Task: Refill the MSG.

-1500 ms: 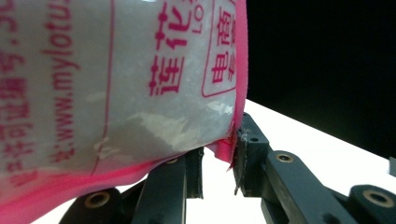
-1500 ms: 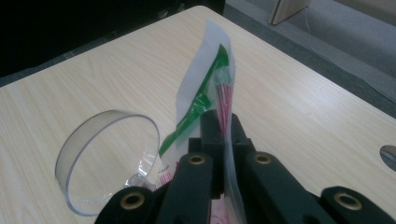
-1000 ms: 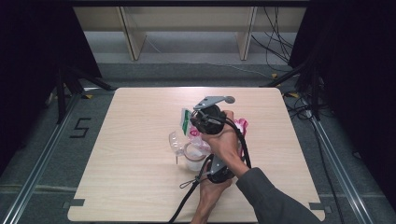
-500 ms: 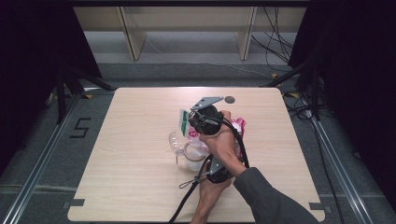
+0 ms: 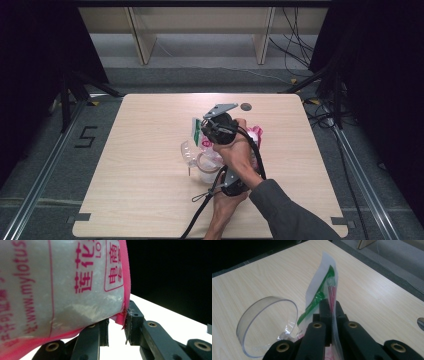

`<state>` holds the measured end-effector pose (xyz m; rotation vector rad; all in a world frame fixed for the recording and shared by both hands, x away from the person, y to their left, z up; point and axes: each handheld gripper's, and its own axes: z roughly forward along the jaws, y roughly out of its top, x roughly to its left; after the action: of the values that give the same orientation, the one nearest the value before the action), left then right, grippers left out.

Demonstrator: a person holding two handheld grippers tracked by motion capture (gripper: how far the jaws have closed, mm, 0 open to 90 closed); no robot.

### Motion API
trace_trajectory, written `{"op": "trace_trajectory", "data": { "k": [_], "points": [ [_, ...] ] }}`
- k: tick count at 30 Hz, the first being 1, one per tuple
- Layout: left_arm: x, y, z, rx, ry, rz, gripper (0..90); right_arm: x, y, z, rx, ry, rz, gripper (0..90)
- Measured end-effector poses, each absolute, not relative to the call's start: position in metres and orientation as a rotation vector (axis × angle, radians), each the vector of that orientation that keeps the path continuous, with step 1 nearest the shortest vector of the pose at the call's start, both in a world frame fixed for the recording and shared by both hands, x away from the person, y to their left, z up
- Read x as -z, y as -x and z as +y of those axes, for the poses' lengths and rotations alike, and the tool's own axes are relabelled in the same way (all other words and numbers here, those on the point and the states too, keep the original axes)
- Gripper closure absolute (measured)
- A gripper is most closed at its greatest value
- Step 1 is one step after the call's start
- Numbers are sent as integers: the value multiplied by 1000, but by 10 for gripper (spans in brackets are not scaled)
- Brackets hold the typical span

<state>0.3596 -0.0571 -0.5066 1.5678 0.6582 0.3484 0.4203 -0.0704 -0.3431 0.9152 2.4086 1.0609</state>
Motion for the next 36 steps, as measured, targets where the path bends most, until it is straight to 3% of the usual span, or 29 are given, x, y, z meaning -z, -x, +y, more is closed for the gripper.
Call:
{"op": "trace_trajectory", "data": {
  "k": [36],
  "points": [
    [504, -364, -54, -341, -1562, 669, 763, 345, -425, -59, -1033, -890, 2414, 900]
  ]
}}
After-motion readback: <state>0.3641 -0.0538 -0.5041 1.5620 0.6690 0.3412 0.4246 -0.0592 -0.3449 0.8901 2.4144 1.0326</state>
